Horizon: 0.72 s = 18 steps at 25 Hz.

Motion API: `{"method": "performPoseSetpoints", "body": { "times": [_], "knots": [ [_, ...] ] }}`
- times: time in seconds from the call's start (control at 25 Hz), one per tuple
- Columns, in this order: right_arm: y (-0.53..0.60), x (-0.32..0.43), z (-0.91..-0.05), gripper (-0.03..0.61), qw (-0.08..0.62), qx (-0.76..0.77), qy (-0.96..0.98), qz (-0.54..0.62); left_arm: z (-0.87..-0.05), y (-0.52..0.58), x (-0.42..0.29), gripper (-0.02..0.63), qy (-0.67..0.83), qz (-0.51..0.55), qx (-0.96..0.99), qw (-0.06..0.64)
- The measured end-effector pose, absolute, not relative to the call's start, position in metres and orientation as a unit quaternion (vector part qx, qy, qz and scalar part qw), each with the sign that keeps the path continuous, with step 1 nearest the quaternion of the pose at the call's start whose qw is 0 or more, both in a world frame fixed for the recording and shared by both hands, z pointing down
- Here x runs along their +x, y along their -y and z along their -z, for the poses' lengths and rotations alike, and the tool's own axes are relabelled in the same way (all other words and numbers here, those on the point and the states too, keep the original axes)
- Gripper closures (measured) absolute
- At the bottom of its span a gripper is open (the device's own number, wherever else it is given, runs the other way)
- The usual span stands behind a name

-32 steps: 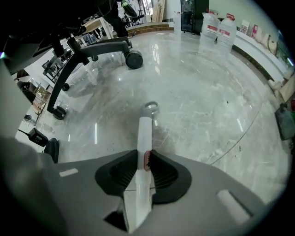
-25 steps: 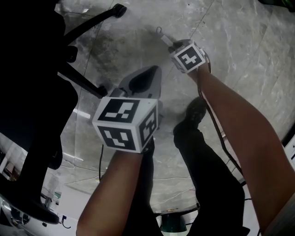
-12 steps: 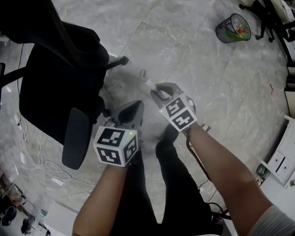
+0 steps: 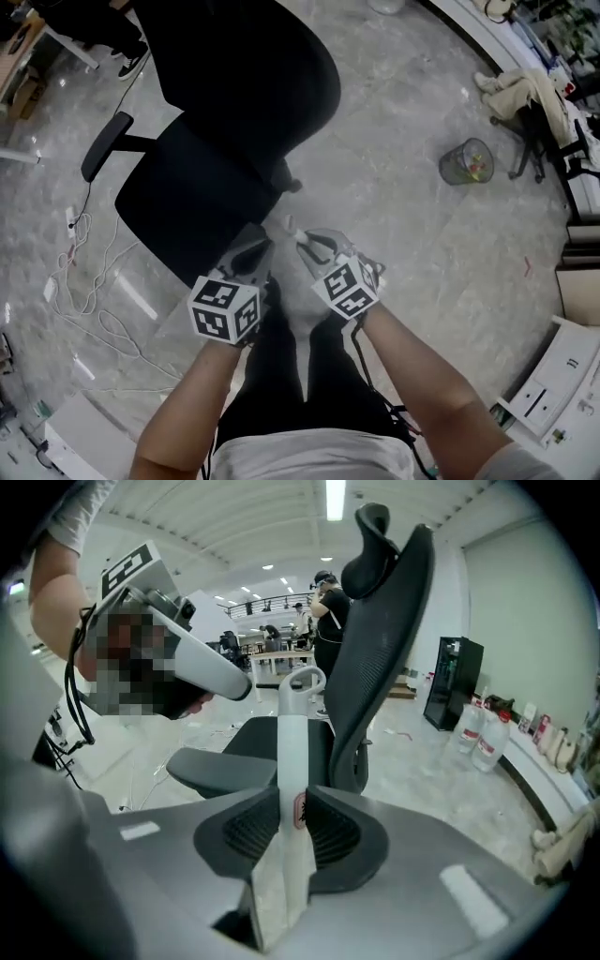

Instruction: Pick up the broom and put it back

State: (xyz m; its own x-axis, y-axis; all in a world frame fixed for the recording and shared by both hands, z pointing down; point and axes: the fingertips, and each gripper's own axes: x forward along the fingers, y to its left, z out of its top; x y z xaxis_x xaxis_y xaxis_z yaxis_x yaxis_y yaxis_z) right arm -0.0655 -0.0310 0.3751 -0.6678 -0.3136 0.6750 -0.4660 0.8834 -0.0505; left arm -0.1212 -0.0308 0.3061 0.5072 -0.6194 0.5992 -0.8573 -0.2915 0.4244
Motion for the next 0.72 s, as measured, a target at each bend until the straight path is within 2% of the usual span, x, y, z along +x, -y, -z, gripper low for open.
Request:
{"method": "performPoseSetpoints", "body": {
  "times": [0.24,0.52,0.72],
  "knots": [
    [0.037,-0.131,-0.335,0.491,0.377,0.198,0.901,-0.080,-0.239,0.015,-0.189,0.607,0.508,-0.120,0.767,0.374],
    [0.071,-0.167,-0.318,0.483,0.405,0.234,0.876,-0.114,-0.185,0.001,-0.247,0.607,0.526,-0.107,0.764,0.359],
    [0.081,-0.180,-0.265,0.479,0.375,0.257,0.884,-0.107,-0.142,-0.001,-0.263,0.606,0.538,-0.093,0.770,0.331]
  ]
}}
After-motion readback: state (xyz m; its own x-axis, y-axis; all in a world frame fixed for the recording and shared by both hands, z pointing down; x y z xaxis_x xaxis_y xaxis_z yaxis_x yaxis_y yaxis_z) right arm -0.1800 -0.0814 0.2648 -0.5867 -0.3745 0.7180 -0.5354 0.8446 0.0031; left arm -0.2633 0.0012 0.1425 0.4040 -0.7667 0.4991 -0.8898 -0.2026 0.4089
